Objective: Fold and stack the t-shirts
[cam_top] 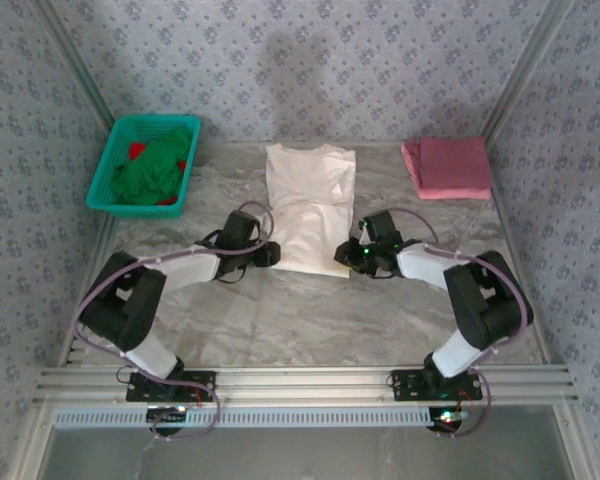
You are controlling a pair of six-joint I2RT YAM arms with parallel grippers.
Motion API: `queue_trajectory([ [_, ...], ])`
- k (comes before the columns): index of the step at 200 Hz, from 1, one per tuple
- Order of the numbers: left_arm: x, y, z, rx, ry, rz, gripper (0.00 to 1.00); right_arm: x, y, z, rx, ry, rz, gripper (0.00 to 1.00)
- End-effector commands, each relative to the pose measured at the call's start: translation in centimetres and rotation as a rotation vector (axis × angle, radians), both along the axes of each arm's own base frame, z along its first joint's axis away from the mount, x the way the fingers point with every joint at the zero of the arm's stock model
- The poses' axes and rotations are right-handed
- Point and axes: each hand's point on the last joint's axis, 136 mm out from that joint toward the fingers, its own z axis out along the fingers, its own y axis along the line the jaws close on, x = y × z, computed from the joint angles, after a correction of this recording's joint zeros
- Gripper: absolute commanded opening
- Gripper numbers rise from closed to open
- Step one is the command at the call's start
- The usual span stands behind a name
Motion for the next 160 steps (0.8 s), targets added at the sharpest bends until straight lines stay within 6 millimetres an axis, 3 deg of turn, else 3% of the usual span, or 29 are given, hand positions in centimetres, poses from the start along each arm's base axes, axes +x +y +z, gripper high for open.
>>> queue_trajectory([
  [1,-0.9,0.0,0.9,-0.063,0.094,0.001,0.55,-1.6,-1.5,0.0,-0.034,0.084,-0.025,0.4],
  [40,-2.3,-0.8,-2.7,-0.073,0.245,-0.051,0.58,-1.9,-1.6,-1.8,-0.026,0.14,-0.02,0.49],
  [96,-1.5,-3.5,-3.8,-0.127,0.254,-0.108,0.59,-0.9,0.3,-3.0,0.016,0.146,0.003,0.52],
  [128,-0.6,-4.2,-2.9,-0.155,0.203,-0.108,0.5,0.4,2.6,-2.5,0.078,0.113,0.029,0.41],
  [160,0.3,-4.7,-0.9,-0.197,0.137,-0.109,0.4,1.7,3.3,-0.9,0.092,0.055,0.018,0.26],
])
